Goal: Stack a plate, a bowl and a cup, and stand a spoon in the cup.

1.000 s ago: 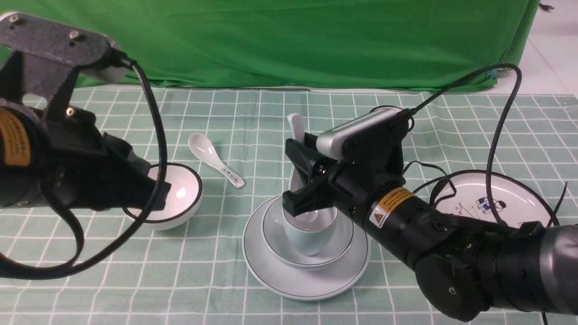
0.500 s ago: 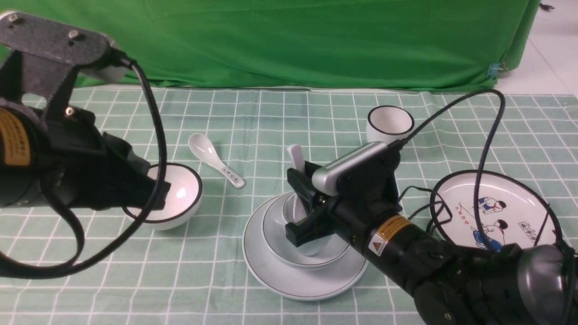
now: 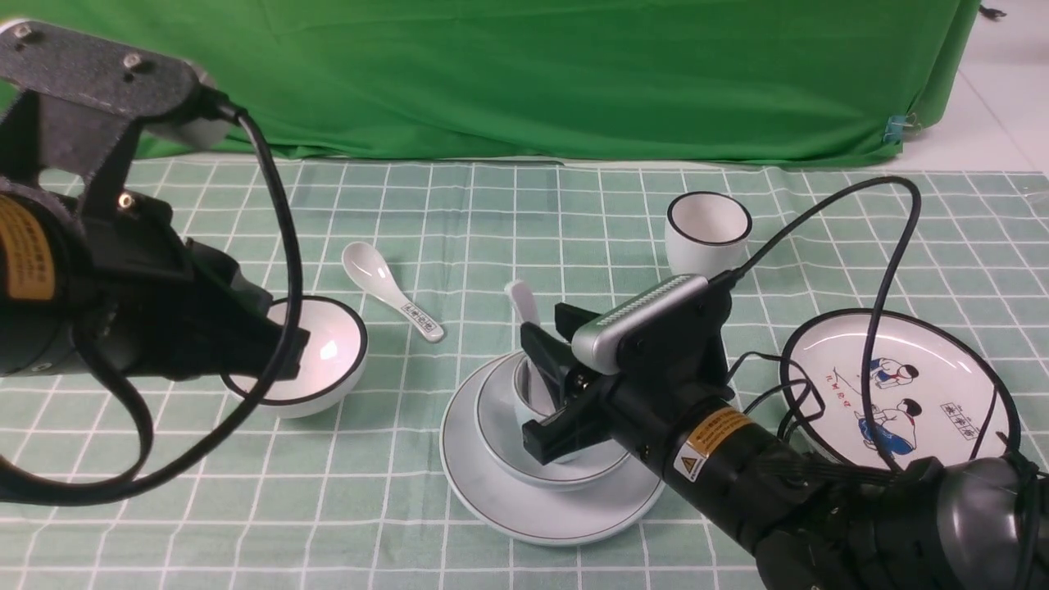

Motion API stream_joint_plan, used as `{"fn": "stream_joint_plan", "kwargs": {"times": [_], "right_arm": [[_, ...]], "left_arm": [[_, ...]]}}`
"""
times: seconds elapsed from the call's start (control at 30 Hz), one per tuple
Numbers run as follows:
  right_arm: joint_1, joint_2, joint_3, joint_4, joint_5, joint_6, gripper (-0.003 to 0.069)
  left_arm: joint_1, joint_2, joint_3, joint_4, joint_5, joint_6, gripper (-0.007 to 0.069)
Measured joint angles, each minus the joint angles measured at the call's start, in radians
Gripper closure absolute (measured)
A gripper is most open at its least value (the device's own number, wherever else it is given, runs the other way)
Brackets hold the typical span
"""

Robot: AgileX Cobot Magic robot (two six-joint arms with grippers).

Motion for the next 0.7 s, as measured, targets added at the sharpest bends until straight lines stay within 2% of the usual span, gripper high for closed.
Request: {"fn": "stream_joint_plan", "kwargs": {"times": [0.13, 0.2, 0.23, 0.3, 0.37, 0.4, 0.47, 0.53, 0.57, 0.7], "right_arm": [[0.0, -0.028, 0.001, 0.0, 0.036, -0.003, 0.0363], [0.0, -0.08, 0.002, 0.0, 0.143, -0.019, 0.0363], [-0.004, -0.141, -0.002, 0.0, 0.243, -0.04, 0.0367], [-0.03, -0.271, -0.04, 0.0, 0.547, -0.099, 0.0401], [-0.098, -0.438, -0.139, -0.005, 1.044, -0.155, 0.0498], [-0.098, -0.452, -0.149, -0.008, 1.044, -0.158, 0.0508], [-0.179, -0.564, -0.237, -0.037, 1.373, -0.177, 0.0586], [-0.244, -0.645, -0.293, -0.073, 1.535, -0.178, 0.0617], [-0.344, -0.763, -0.33, -0.105, 1.659, -0.153, 0.0629], [-0.479, -0.991, -0.273, -0.128, 1.679, -0.105, 0.0635]], "left_arm": [[0.0, 0.0, 0.0, 0.0, 0.002, 0.0, 0.0615], [0.0, 0.0, 0.0, 0.0, 0.003, 0.0, 0.0615], [0.0, 0.0, 0.0, 0.0, 0.003, 0.0, 0.0615], [0.0, 0.0, 0.0, 0.0, 0.003, -0.003, 0.0615], [0.0, 0.0, 0.0, 0.001, 0.0, -0.005, 0.0615], [0.0, 0.0, 0.0, 0.001, -0.001, -0.005, 0.0615], [0.0, 0.0, 0.0, 0.001, -0.004, -0.006, 0.0615], [0.0, 0.0, 0.0, 0.001, -0.008, -0.016, 0.0615], [0.0, 0.0, 0.0, 0.001, -0.008, -0.026, 0.0615], [0.0, -0.003, 0.0, -0.002, -0.008, -0.029, 0.0615]]}}
